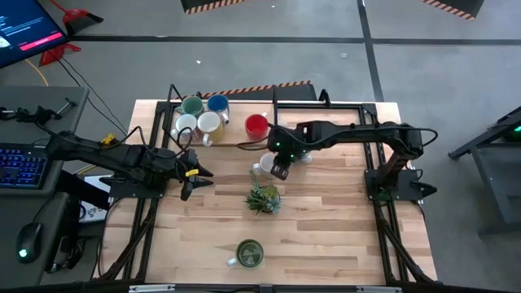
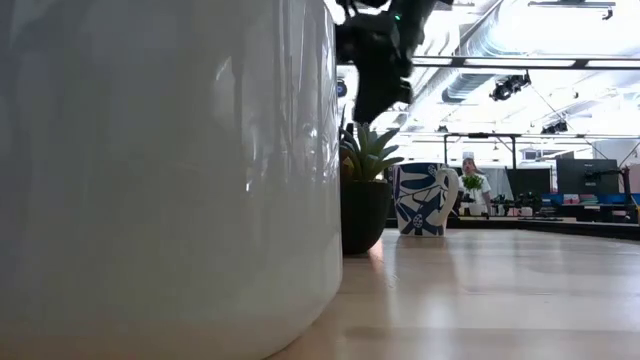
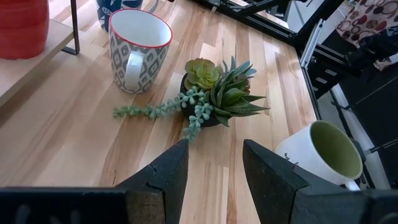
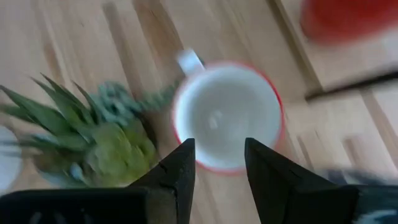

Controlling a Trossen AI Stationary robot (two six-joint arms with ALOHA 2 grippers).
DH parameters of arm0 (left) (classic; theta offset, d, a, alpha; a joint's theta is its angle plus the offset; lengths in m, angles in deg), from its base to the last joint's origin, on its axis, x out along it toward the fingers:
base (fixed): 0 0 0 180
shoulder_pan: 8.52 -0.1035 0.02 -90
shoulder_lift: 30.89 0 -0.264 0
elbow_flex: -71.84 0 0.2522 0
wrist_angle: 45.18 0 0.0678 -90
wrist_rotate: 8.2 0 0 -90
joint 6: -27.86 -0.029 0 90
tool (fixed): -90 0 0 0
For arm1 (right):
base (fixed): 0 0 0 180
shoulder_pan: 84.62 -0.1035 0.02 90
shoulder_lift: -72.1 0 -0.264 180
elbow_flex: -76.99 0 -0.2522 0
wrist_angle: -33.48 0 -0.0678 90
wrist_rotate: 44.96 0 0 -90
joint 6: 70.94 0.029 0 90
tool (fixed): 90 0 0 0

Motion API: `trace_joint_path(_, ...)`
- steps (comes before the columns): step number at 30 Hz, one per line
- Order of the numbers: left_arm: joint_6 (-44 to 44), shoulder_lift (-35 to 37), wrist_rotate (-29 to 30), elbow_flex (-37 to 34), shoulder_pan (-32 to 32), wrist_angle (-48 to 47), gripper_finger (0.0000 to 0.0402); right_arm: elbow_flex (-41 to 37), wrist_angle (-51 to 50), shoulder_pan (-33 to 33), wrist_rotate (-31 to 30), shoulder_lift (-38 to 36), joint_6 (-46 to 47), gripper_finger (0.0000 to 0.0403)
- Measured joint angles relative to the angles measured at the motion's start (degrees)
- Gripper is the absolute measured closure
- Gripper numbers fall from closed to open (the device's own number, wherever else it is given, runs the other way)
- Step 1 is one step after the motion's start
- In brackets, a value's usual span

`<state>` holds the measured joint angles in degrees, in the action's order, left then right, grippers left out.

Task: Place coffee mugs
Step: Put the white green mug on the shelf

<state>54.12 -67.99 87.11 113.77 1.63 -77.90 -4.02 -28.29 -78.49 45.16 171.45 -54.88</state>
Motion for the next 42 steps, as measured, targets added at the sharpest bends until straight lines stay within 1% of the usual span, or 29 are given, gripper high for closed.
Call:
trace_joint_path(5,0.00,0.00,0.01,0.00,0.00,0.00,0.0259,0.00,6.54,-0.57,0.20,0.00,-1.53,0.0285)
trace_joint_path(8,0.02,0.00,-0.01,0.00,0.00,0.00,0.0259,0.00,10.84,-0.70,3.47,0.00,-1.56,0.0285)
trace_joint_path(10,-0.34,-0.01,-0.01,0.00,0.00,0.00,0.0259,0.00,12.57,-0.90,3.95,0.00,-1.56,0.0285)
trace_joint_path(17,-0.59,0.00,-0.01,0.00,0.00,0.00,0.0259,0.01,9.72,-1.00,3.39,0.00,-1.56,0.0285)
trace_joint_path(21,-0.59,-0.01,-0.01,0.00,0.00,0.01,0.0259,0.02,9.70,-1.84,3.41,0.00,-1.59,0.0285)
trace_joint_path(27,-1.94,0.00,-0.03,0.00,0.00,0.00,0.0259,0.00,9.62,-3.99,3.40,0.00,-5.84,0.0285)
trace_joint_path(29,-1.92,-0.02,-0.03,0.00,0.00,0.02,0.0259,0.01,9.12,-4.51,2.33,0.00,-7.02,0.0285)
trace_joint_path(35,-1.58,0.00,-0.04,0.00,0.00,0.00,0.0259,0.01,8.39,-4.75,-1.09,0.00,-4.63,0.0285)
trace_joint_path(42,-1.42,-0.02,-0.03,0.00,0.01,0.02,0.0259,0.01,8.38,-4.71,-1.16,0.00,-4.55,0.0285)
